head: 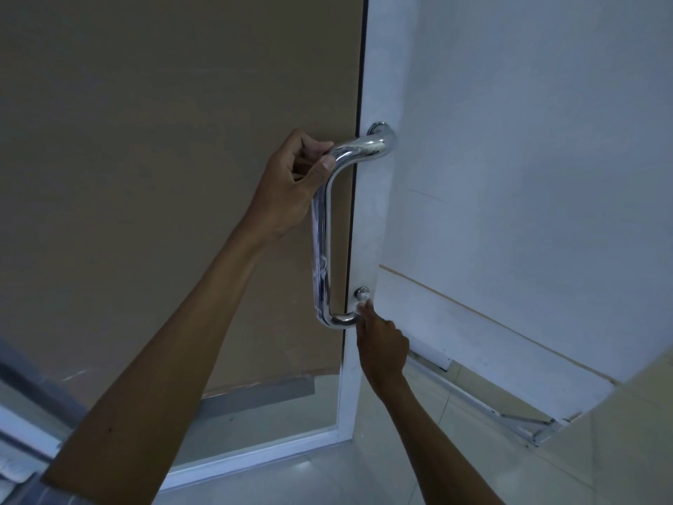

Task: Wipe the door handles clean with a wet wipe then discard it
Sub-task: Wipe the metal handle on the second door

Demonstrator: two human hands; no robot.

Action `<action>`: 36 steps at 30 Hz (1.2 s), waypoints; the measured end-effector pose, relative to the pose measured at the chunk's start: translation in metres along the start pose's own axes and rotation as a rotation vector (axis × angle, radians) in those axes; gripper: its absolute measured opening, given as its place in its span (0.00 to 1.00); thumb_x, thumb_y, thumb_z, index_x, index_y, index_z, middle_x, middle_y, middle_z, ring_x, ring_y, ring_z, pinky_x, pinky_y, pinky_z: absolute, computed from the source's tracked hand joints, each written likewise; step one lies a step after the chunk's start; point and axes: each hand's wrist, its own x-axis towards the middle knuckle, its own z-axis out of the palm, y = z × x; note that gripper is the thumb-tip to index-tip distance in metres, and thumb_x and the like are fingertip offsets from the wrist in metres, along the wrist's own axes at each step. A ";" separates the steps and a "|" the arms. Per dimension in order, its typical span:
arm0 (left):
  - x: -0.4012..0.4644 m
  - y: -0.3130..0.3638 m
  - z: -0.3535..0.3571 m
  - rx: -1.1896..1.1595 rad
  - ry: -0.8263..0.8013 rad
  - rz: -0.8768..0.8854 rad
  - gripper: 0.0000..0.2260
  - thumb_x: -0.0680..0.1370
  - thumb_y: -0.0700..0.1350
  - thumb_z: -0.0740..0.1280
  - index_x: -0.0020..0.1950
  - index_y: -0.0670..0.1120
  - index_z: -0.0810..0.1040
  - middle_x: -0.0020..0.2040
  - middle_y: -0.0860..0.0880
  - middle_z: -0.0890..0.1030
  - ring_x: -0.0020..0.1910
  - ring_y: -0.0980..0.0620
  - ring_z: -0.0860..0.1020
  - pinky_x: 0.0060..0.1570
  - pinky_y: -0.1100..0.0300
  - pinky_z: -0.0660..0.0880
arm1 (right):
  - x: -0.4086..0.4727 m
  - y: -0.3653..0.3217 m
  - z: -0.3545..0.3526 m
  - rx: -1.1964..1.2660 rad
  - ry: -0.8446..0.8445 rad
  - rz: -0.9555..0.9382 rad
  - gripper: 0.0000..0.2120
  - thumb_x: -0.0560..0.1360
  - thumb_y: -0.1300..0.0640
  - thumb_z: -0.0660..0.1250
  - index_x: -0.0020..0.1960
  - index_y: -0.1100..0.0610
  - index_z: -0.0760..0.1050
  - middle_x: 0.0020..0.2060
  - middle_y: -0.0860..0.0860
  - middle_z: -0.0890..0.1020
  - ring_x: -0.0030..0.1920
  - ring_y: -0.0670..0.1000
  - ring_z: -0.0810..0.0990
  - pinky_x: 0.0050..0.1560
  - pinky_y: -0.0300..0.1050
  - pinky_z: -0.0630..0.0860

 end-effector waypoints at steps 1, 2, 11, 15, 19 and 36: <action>0.000 0.000 0.000 0.000 -0.001 0.001 0.05 0.83 0.45 0.69 0.56 0.44 0.78 0.51 0.57 0.82 0.45 0.63 0.77 0.49 0.61 0.75 | 0.006 -0.001 0.000 -0.044 -0.015 0.022 0.09 0.74 0.55 0.81 0.53 0.50 0.86 0.27 0.47 0.82 0.24 0.46 0.79 0.28 0.35 0.60; 0.000 0.001 0.000 0.003 -0.002 0.004 0.04 0.83 0.45 0.69 0.55 0.46 0.78 0.51 0.56 0.82 0.45 0.63 0.77 0.49 0.60 0.75 | 0.012 0.001 0.000 -0.105 -0.056 0.049 0.07 0.77 0.55 0.77 0.54 0.50 0.85 0.29 0.47 0.83 0.27 0.47 0.81 0.29 0.36 0.62; 0.001 0.001 0.000 0.003 0.001 0.004 0.08 0.84 0.45 0.68 0.58 0.40 0.78 0.50 0.59 0.81 0.44 0.65 0.76 0.48 0.64 0.73 | 0.030 0.008 -0.008 -0.272 -0.270 0.023 0.15 0.86 0.60 0.57 0.63 0.50 0.79 0.48 0.50 0.85 0.47 0.52 0.85 0.40 0.43 0.65; 0.001 0.002 0.000 0.012 -0.006 0.009 0.05 0.84 0.44 0.68 0.57 0.44 0.78 0.49 0.59 0.81 0.44 0.67 0.75 0.48 0.67 0.72 | 0.049 0.008 -0.006 -0.205 -0.286 -0.006 0.15 0.86 0.58 0.61 0.67 0.48 0.80 0.49 0.54 0.86 0.49 0.57 0.86 0.42 0.44 0.67; 0.002 0.003 0.000 -0.002 -0.011 0.005 0.03 0.84 0.44 0.68 0.54 0.46 0.77 0.51 0.59 0.81 0.43 0.67 0.75 0.47 0.67 0.72 | 0.051 0.013 -0.002 -0.181 -0.220 -0.055 0.09 0.77 0.63 0.74 0.54 0.52 0.85 0.37 0.55 0.84 0.36 0.58 0.85 0.34 0.43 0.66; 0.003 0.000 0.002 0.010 0.028 -0.006 0.06 0.83 0.45 0.69 0.57 0.43 0.78 0.52 0.55 0.82 0.46 0.63 0.77 0.49 0.64 0.74 | 0.067 0.021 0.003 0.312 -0.382 0.462 0.14 0.85 0.51 0.60 0.55 0.52 0.84 0.46 0.54 0.85 0.46 0.55 0.85 0.45 0.45 0.76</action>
